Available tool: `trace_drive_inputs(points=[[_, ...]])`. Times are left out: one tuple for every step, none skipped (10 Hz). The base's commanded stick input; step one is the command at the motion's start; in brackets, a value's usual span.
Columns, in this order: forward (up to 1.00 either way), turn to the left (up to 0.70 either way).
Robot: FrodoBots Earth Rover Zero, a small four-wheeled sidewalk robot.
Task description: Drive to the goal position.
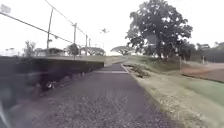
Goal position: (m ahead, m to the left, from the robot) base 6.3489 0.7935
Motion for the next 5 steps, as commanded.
trace_drive_inputs(points=[[1.00,0.00],[1.00,0.00],[1.00,0.00],[1.00,0.00],[1.00,-0.06]])
